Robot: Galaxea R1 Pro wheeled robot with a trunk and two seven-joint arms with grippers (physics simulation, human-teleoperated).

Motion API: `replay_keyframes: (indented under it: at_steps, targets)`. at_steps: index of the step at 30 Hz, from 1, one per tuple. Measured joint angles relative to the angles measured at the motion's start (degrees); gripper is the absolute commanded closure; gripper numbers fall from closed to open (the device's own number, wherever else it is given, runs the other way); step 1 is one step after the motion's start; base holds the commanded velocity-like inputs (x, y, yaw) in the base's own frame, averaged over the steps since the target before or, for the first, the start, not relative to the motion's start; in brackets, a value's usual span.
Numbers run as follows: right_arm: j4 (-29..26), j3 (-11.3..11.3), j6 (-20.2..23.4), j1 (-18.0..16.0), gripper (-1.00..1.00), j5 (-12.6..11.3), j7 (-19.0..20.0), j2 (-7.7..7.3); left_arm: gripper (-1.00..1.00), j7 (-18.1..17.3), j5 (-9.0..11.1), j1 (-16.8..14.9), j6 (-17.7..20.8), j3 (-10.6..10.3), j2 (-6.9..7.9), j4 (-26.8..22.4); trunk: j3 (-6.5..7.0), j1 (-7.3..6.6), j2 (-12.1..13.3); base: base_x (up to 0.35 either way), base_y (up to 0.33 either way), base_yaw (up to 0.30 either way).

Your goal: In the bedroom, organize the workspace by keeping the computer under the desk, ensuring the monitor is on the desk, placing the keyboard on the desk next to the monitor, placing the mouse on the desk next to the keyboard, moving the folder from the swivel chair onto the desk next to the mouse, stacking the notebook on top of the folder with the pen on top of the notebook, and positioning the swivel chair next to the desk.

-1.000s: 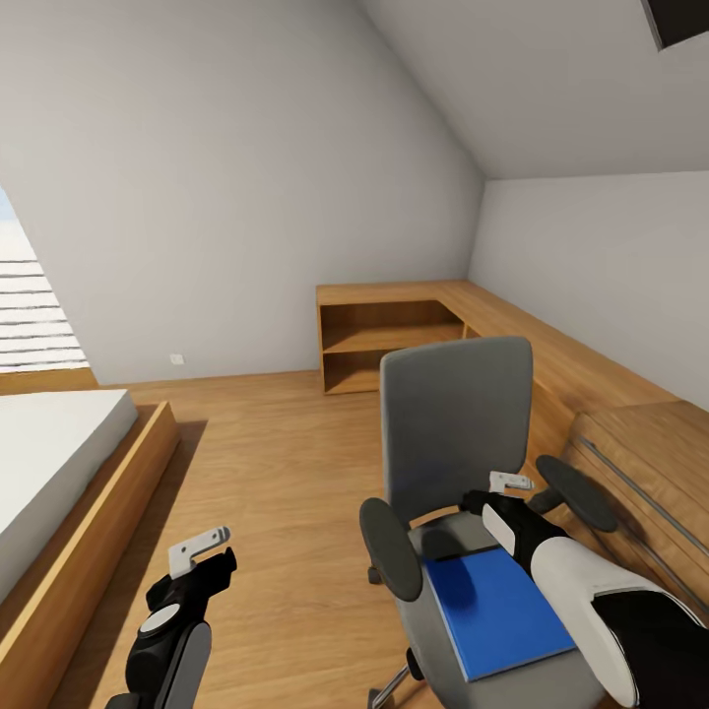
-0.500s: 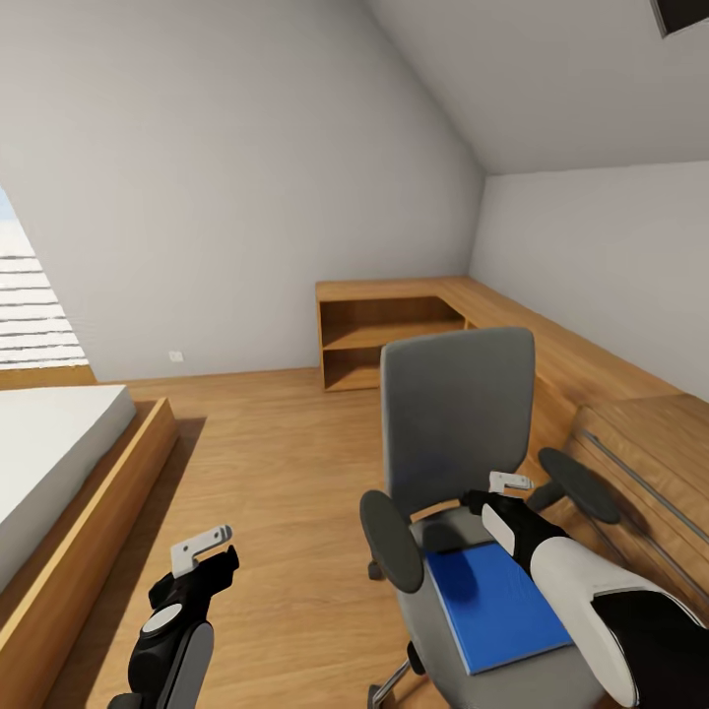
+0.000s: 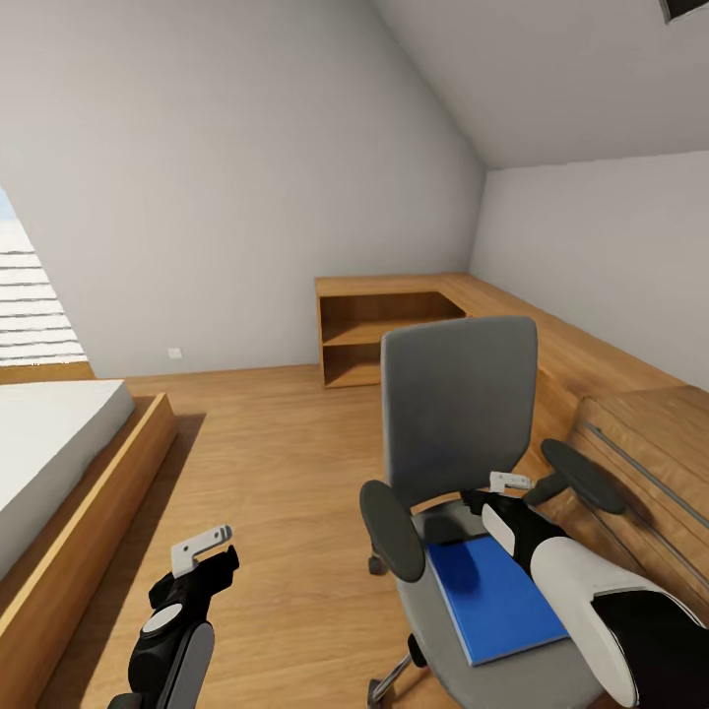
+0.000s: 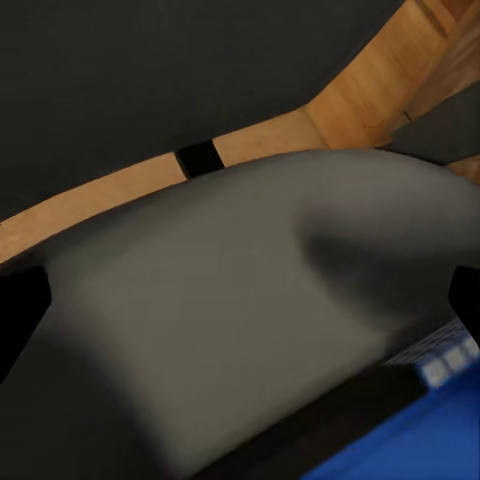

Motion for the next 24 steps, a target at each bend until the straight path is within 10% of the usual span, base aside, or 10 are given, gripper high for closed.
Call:
replay_keyframes:
  at_steps: [24]
  targets:
    - [0.0,0.0,0.0,0.0,-1.0,0.0,0.0,-0.17,-1.0,0.0,0.0,0.0,0.1,0.0,0.06,0.0,-3.95,4.84,-8.8,0.0,0.0,0.0]
